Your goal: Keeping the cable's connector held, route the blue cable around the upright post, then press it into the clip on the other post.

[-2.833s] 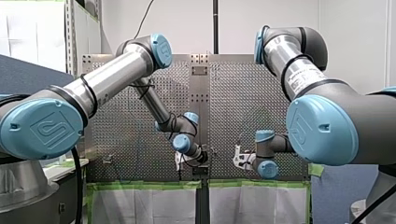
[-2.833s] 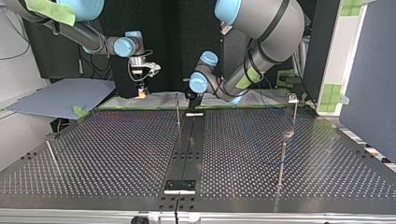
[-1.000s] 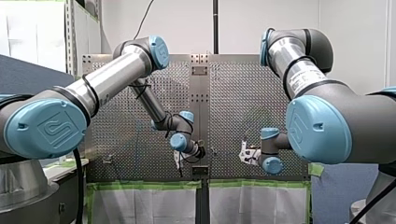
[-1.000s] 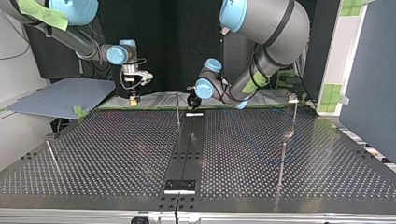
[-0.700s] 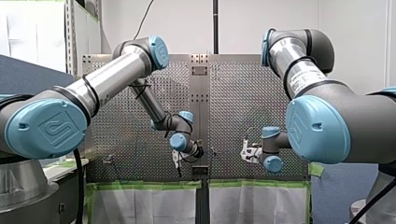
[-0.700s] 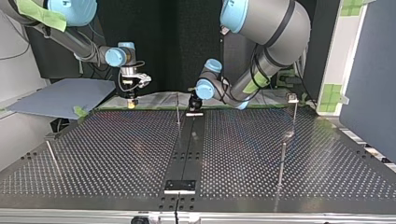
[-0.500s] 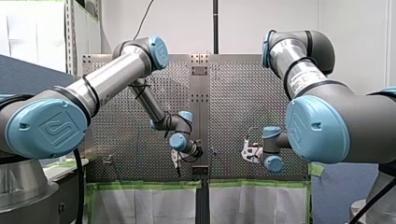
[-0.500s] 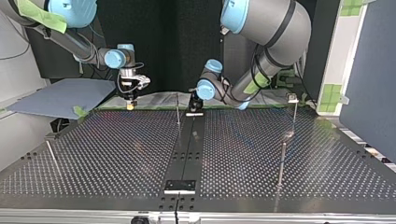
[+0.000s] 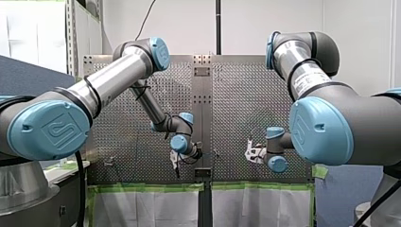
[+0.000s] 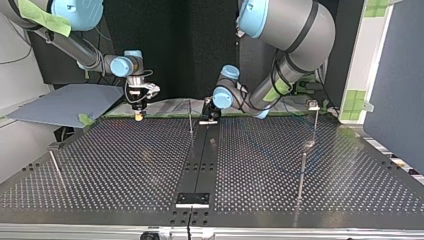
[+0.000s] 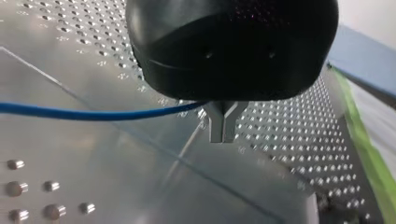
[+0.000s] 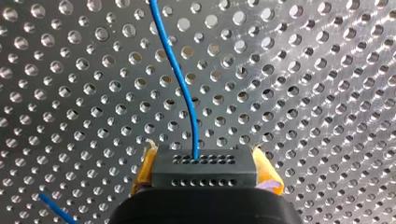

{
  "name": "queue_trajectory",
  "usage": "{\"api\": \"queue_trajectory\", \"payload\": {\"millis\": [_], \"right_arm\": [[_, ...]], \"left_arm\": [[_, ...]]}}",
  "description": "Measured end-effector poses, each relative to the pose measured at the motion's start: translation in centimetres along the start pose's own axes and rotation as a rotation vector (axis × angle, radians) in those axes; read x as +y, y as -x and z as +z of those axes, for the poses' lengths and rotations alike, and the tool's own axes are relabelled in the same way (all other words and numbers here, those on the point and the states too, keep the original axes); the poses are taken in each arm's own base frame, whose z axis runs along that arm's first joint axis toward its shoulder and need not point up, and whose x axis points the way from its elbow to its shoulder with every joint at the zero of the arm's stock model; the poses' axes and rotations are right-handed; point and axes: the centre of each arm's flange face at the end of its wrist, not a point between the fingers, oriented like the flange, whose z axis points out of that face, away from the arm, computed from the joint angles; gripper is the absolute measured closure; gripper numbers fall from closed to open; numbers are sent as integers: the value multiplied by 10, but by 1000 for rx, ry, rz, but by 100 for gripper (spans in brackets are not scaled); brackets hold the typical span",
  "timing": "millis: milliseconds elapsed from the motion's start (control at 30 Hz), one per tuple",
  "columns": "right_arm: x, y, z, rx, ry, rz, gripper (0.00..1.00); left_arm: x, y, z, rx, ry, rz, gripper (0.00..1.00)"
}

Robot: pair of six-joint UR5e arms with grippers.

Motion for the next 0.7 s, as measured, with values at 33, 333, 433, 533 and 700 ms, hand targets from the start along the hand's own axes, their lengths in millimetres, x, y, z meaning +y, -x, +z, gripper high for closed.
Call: {"api": "queue_trajectory", "payload": {"millis": [33,333,433,533,700], "right_arm": [[0,0,0,0,0,0,100],[1,0,2,-1,-4,0,100],[1,0,2,-1,-5,0,100],[1,0,2,-2,-5,1,100],[2,0,2,-4,-5,1,100]], "left_arm": [[1,1,0,-8,7,5,100],[-1,3,2,-31,9,19,60],[-6,3,3,-40,-20,16,38],[-10,3,4,-50,-48,9,5],[-15,1,4,-48,-61,35,0]]}}
